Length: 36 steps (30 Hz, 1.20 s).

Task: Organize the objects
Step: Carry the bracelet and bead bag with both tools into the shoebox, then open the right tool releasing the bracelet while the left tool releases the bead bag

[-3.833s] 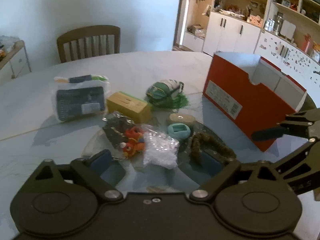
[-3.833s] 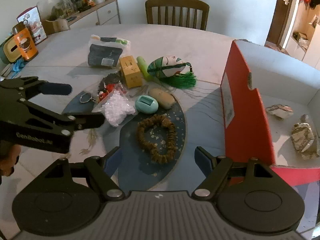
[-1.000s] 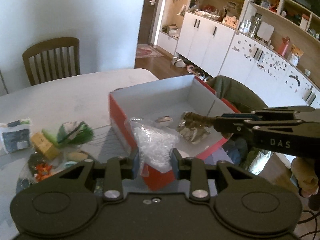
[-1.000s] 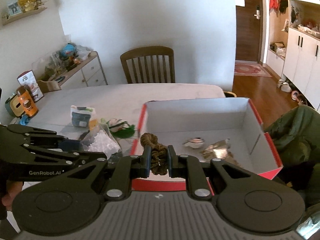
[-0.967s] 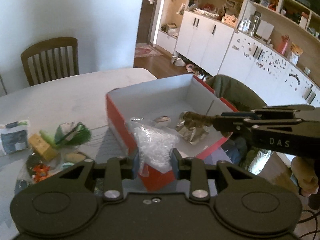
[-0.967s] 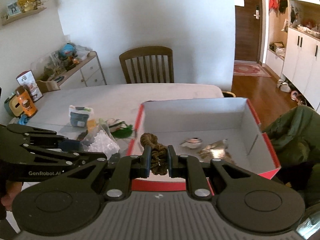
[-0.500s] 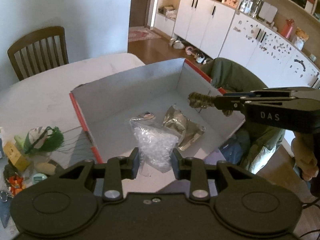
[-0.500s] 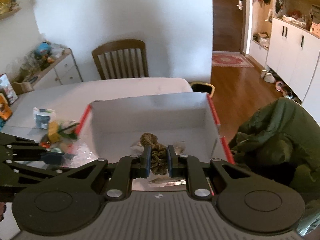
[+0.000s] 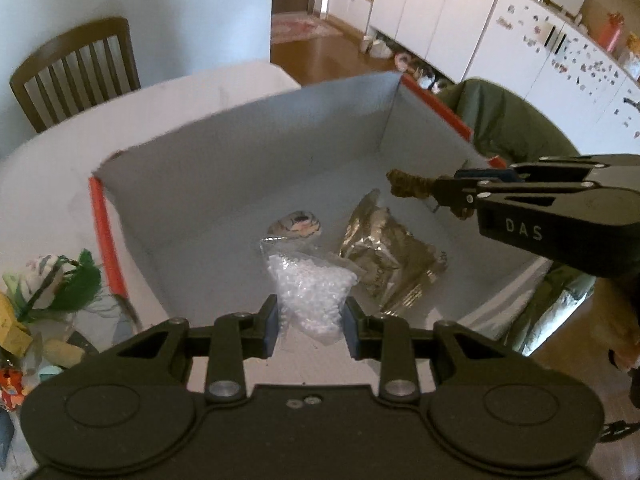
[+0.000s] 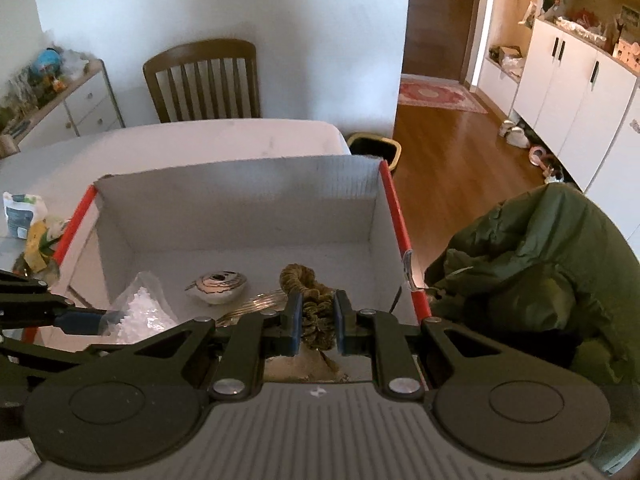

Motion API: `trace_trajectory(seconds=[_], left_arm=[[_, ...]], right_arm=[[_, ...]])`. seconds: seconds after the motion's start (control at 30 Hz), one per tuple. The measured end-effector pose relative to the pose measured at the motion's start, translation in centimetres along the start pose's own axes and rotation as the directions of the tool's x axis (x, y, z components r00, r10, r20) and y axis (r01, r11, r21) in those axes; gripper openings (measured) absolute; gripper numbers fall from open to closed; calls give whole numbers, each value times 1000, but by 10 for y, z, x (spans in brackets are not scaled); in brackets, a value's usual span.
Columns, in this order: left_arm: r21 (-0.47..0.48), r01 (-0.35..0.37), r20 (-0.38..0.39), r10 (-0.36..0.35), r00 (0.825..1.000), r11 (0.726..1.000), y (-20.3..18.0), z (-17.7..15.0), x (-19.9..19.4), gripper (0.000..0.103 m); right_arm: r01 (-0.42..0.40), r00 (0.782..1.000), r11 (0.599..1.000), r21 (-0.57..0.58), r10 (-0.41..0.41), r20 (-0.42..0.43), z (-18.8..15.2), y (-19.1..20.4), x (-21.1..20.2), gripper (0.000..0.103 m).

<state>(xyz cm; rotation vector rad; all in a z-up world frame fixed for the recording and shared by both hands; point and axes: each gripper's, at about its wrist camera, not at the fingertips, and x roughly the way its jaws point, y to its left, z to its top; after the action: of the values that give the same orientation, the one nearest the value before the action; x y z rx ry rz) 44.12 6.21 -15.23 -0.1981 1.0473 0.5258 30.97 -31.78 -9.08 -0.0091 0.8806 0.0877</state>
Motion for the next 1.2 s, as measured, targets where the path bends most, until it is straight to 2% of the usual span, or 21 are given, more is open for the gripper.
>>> trace_trajectory(seconds=[0.2, 0.47, 0.87, 1.07, 1.2], left_arm=[[-11, -5, -65, 4, 998, 1000, -1, 7, 21, 31], [-25, -12, -135, 8, 991, 1000, -5, 12, 40, 31], [-55, -14, -225, 2, 974, 998, -2, 12, 56, 33], [-70, -14, -229, -2, 973, 997, 1, 10, 51, 38], [-63, -6, -203, -7, 979, 998, 1, 7, 41, 47]], right_arm=[[6, 1000, 999, -44, -7, -26, -1, 3, 14, 16], [-25, 998, 999, -27, 23, -62, -1, 0, 23, 16], [-66, 996, 998, -16, 65, -67, -5, -4, 19, 17], [-76, 995, 997, -4, 76, -65, -6, -8, 12, 19], [-85, 995, 996, 9, 85, -61, -8, -12, 7, 21]])
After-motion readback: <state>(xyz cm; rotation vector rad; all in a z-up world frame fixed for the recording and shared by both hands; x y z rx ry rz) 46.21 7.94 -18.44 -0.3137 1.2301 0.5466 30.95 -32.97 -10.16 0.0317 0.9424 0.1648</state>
